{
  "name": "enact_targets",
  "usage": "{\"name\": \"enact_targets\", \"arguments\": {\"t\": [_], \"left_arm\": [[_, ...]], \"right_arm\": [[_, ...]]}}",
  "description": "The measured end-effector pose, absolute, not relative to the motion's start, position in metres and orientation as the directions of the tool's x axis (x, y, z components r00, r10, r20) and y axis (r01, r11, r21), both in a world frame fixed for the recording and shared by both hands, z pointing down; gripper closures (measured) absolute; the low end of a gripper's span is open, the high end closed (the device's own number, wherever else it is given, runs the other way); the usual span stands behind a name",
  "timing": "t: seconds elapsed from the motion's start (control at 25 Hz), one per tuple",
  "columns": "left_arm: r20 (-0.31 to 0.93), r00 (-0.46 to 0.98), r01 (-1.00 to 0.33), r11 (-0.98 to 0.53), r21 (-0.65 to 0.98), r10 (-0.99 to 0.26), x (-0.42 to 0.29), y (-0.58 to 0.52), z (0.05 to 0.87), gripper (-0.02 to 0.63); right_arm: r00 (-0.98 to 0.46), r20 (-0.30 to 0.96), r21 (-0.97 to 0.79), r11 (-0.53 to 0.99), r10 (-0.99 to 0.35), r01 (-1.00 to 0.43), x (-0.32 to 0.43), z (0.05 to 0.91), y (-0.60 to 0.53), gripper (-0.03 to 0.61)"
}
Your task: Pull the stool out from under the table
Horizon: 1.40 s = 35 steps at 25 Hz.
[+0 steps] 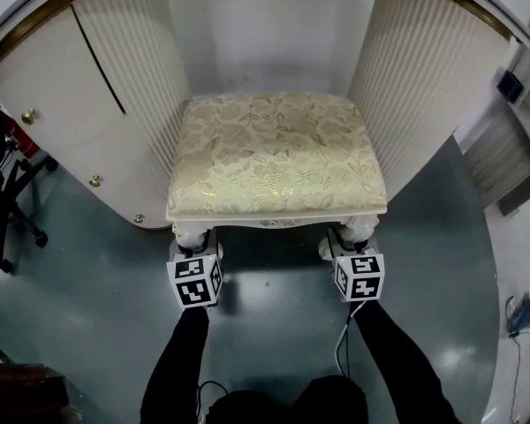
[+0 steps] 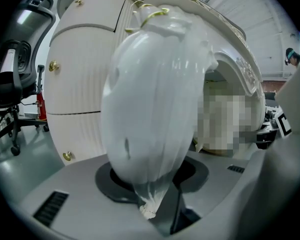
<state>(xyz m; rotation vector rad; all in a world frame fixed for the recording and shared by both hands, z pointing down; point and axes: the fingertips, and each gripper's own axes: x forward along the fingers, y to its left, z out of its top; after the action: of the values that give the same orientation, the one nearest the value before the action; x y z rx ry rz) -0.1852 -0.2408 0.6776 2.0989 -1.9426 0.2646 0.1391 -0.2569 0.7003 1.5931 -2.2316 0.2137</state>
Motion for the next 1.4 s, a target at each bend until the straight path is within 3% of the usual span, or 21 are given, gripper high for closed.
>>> {"name": "enact_targets", "arguments": {"t": [1.4], "left_arm": [[0.397, 0.096, -0.993, -0.063, 0.095, -0.913, -0.185, -0.225, 0.675, 0.443]], "right_arm": [[-0.276, 0.494, 0.020, 0.329, -0.824, -0.944, 0.140, 0.698, -0.240, 0.402]]}}
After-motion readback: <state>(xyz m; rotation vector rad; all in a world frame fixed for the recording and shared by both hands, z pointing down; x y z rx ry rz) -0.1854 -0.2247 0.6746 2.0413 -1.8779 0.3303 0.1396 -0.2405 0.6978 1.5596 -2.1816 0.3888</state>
